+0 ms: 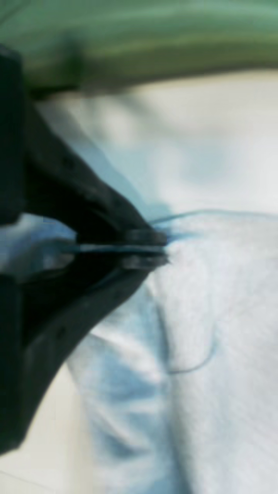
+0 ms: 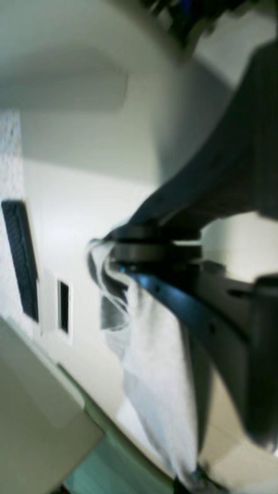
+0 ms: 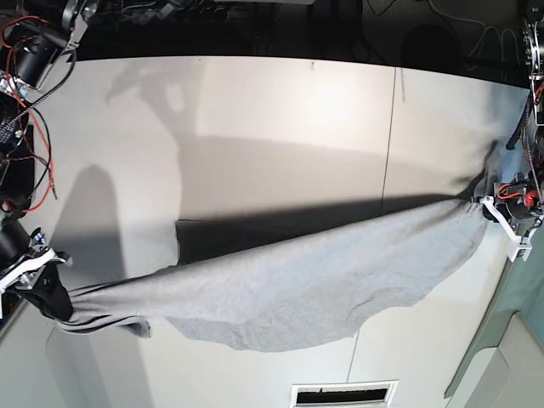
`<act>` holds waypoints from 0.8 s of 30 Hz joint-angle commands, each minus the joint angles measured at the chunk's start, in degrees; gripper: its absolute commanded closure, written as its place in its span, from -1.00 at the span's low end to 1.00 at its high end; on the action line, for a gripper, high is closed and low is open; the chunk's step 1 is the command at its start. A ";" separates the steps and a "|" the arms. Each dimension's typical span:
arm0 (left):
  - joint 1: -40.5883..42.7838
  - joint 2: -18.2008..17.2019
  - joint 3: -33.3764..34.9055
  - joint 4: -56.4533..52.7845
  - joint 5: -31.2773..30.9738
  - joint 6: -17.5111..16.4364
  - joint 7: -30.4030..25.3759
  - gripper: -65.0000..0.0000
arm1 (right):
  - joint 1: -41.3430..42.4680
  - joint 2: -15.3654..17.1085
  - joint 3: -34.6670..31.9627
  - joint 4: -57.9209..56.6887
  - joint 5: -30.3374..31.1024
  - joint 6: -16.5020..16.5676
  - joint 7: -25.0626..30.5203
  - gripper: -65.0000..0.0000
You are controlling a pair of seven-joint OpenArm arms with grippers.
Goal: Layout the t-shirt on the table in an organized manner, then fold the t-shirt properly
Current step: 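Lift and stretch the shirt between both grippers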
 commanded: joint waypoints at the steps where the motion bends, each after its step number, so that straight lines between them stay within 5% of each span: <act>1: -0.33 -2.54 -0.42 3.41 -0.24 0.37 0.00 1.00 | 0.55 1.29 0.74 1.07 1.60 0.20 1.70 1.00; 7: 3.58 -3.39 -0.42 12.94 -1.05 0.35 1.53 1.00 | -5.20 1.77 1.66 1.07 3.06 0.24 1.20 1.00; 16: 5.57 -3.80 -0.44 13.40 -2.10 -0.48 0.57 1.00 | -16.59 1.79 3.32 1.16 6.64 0.76 2.27 1.00; 24: 6.21 -9.70 -3.93 28.89 -5.05 0.63 0.42 1.00 | -14.25 1.86 8.41 8.41 9.25 0.90 5.20 1.00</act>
